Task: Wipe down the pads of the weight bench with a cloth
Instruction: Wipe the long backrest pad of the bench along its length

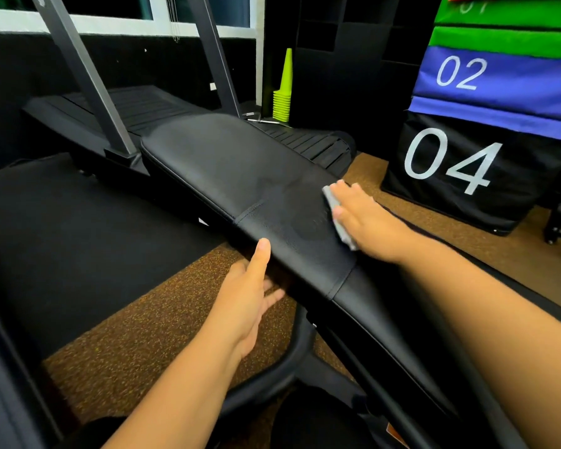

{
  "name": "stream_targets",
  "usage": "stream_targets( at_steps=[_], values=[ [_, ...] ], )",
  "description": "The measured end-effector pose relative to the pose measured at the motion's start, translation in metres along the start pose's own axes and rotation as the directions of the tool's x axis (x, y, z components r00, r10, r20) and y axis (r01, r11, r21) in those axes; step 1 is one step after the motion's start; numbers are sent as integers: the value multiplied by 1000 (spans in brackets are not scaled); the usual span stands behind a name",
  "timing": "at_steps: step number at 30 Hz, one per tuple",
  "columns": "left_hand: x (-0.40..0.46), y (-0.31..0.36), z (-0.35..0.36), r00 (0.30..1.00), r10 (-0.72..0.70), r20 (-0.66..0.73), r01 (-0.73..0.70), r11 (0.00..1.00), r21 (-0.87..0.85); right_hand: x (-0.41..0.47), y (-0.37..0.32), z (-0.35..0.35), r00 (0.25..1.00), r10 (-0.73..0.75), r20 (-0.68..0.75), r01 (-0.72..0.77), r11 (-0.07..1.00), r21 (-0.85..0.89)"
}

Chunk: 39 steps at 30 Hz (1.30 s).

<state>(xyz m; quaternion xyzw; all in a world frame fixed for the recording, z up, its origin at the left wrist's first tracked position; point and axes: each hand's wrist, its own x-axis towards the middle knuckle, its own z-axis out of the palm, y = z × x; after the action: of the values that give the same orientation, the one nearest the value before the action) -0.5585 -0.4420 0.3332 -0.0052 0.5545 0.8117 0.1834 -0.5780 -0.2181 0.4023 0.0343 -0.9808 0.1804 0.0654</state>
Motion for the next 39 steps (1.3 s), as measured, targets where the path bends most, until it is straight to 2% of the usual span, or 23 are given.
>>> stream_targets(
  at_steps=[2,4,6,8,11,13,16,18,21,25,27,29,32,34,35,39],
  values=[
    [-2,0,0,1000,1,-8,-1,1000,14,16,6,-3,992,122,-27,-123,991,-45],
    [-3,1,0,1000,-9,-10,9,1000,10,20,-8,1,992,106,-68,-114,984,-133],
    [-3,3,0,1000,-18,-4,18,1000,-2,8,-35,9,997,-51,-61,41,987,-156],
    [-3,5,1,1000,-14,11,14,1000,-4,-13,-53,20,980,-200,12,200,975,-94],
    [-2,7,1,1000,-24,-1,24,1000,-4,-23,-41,17,964,-259,59,261,965,-18],
    [-2,8,3,999,-24,-37,24,1000,10,-5,-12,8,988,-152,35,152,988,-2],
    [-4,6,8,998,-3,-64,6,999,43,21,27,-4,992,127,-7,-127,992,4],
    [-5,6,10,998,11,-67,-8,999,51,27,26,-2,985,167,-40,-170,983,-69],
    [-5,10,10,998,8,-61,-3,997,75,8,-13,6,999,-11,-53,3,990,-140],
    [-5,11,11,999,13,-51,-8,995,100,-35,-34,13,979,-190,71,195,979,-63],
    [-8,14,13,998,12,-57,-6,996,89,-30,-22,6,981,-169,98,171,985,-16],
    [-10,16,15,997,-4,-77,11,996,83,-13,-9,-4,997,-33,67,34,999,-6],
    [-13,18,16,995,-23,-92,32,994,100,9,-6,-5,995,101,5,-99,986,-137],
    [-15,18,16,997,-13,-73,21,994,106,9,-26,4,1000,28,-10,-30,970,-240],
    [-16,18,16,998,-9,-62,16,994,106,2,-41,10,1000,-27,-1,26,971,-236],
    [-15,18,8,1000,-29,-3,29,998,61,-58,-84,21,983,-165,79,170,984,-56]
  ],
)
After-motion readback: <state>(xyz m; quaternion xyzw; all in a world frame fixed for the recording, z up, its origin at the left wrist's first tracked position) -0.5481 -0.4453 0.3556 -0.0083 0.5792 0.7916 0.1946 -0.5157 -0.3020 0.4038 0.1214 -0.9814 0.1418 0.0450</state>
